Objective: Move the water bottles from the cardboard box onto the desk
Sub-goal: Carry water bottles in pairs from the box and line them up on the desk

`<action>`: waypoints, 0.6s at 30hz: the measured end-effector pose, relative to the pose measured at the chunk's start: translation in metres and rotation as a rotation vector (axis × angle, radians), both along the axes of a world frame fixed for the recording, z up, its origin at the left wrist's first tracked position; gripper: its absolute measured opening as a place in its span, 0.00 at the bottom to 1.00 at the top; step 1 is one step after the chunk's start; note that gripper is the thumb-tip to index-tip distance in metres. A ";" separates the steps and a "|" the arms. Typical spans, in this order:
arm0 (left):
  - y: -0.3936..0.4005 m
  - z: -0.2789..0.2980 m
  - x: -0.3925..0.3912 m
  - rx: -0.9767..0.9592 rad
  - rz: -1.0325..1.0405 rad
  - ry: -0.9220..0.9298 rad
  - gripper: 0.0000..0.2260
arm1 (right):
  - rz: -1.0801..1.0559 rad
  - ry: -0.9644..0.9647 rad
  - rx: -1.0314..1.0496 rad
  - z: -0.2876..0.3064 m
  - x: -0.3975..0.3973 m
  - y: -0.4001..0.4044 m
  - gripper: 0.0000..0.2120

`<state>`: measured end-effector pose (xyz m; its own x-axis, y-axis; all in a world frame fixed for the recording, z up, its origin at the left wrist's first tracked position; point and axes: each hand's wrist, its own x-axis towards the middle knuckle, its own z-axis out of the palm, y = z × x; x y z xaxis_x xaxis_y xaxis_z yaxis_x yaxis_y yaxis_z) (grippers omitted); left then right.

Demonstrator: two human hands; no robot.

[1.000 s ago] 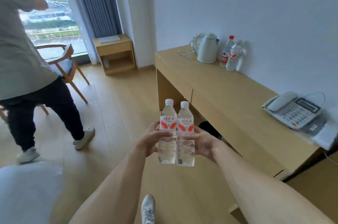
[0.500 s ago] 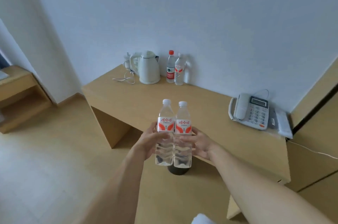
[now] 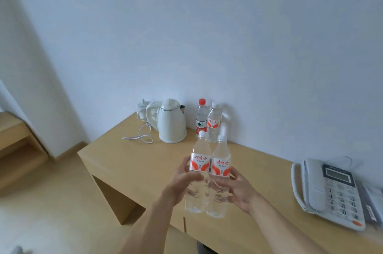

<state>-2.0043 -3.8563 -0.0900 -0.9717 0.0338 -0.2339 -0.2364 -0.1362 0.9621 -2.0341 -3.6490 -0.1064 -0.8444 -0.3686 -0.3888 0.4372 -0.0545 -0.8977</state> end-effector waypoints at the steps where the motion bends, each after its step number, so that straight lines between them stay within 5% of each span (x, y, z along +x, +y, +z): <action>1: -0.004 0.002 -0.013 -0.009 -0.006 0.001 0.32 | 0.005 0.008 -0.017 0.001 -0.012 -0.003 0.35; 18: -0.028 -0.013 -0.167 0.005 -0.230 0.003 0.35 | -0.237 0.043 0.038 -0.001 -0.126 -0.026 0.41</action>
